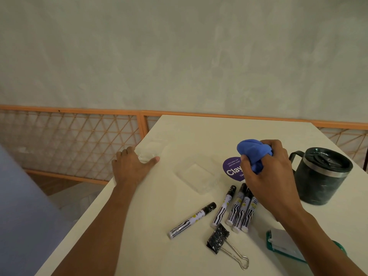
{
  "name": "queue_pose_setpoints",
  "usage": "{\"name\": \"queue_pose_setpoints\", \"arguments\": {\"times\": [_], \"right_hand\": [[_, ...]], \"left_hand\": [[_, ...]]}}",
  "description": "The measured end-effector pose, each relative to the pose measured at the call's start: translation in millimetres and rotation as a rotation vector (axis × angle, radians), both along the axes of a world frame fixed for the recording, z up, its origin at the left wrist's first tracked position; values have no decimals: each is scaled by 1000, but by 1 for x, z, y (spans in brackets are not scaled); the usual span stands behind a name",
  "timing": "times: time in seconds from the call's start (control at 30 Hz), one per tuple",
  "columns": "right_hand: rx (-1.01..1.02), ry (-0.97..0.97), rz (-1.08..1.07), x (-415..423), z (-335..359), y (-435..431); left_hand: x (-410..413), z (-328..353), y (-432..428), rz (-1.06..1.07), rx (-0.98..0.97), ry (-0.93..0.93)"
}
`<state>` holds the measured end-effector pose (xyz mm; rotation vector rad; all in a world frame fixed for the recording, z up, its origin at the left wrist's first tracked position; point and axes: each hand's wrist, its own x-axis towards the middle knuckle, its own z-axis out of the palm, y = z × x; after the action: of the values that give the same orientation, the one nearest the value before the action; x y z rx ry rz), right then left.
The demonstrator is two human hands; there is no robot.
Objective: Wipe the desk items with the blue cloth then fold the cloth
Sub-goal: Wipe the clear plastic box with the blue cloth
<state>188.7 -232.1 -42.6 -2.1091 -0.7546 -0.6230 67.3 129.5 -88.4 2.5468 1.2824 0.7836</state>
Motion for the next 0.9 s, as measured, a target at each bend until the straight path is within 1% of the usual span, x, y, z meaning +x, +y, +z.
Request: {"name": "queue_pose_setpoints", "arguments": {"times": [0.1,0.2,0.3,0.37,0.4,0.47,0.57,0.67,0.77,0.83,0.9], "right_hand": [[7,1,20,0,1,-1],[0,-11,51,1,2,-1],[-13,-14,68,1,3,-1],[-6,-6,87,0,4,-2],[-4,-12,93,1,4,-2],[-1,-19,91,2,3,-4],[10,0,72,4,3,-4],[-2,-18,62,4,2,-3],[-14,-36,50,4,1,-3],[-21,-50,46,3,1,-3],[-27,-60,48,0,0,-1]], "left_hand": [[-1,6,-4,17,49,-10],[-1,15,-12,-26,132,-87],[2,24,-30,-175,201,-230],[3,30,-47,-301,167,-312],[2,32,-56,-365,119,-315],[0,38,-75,-476,-1,-240],[0,43,-101,-572,-129,-59],[5,42,-121,-583,-123,117],[10,37,-130,-565,-101,225],[10,35,-128,-556,-97,242],[11,33,-124,-543,-99,205]]}}
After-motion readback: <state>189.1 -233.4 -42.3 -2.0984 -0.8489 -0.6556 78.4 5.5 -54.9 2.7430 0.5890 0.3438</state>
